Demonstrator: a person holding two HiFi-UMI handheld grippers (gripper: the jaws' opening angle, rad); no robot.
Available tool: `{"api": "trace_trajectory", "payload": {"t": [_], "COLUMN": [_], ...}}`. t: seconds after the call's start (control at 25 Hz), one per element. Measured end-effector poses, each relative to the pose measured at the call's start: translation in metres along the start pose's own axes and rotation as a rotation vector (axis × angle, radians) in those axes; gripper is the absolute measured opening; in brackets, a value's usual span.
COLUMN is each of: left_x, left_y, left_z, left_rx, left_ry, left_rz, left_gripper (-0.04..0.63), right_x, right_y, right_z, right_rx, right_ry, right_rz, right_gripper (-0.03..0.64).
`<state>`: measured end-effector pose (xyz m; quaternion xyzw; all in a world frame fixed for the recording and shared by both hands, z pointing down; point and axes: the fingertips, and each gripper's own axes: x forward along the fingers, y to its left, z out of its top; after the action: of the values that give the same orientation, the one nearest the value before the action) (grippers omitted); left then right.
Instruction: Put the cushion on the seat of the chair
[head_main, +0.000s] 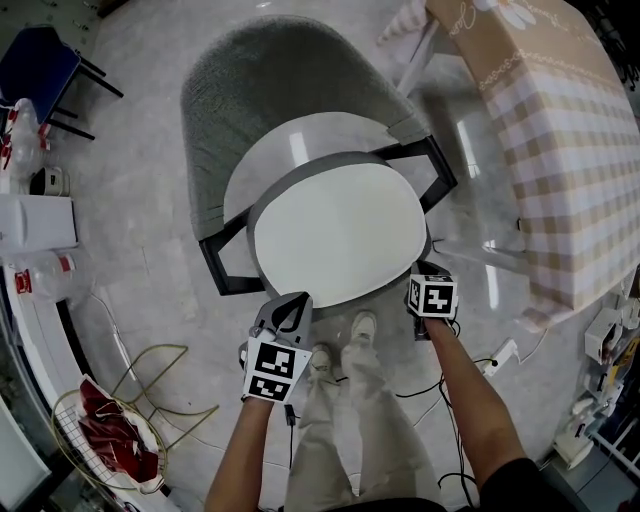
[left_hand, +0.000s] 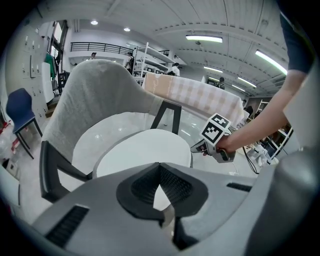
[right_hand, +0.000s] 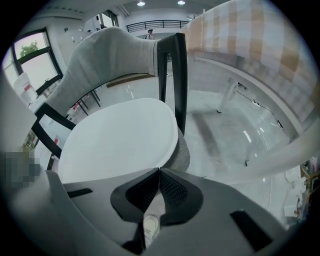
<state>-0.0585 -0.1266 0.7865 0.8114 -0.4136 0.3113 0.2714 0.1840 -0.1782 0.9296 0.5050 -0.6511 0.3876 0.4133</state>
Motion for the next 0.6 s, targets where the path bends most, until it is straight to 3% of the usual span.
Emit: {"api": "trace_trajectory", "payload": {"t": [0.6], "left_x": [-0.019], "left_y": [-0.002], "left_z": [0.011], "left_rx": [0.015], "left_ry": [0.004], "left_rz": [0.016], "left_gripper": [0.003], "right_x": [-0.035], "right_y": [0.006], "right_z": [0.009], "right_rx": [0.030], "right_ry": [-0.036], "right_rz": [0.019], "right_gripper": [0.018]}}
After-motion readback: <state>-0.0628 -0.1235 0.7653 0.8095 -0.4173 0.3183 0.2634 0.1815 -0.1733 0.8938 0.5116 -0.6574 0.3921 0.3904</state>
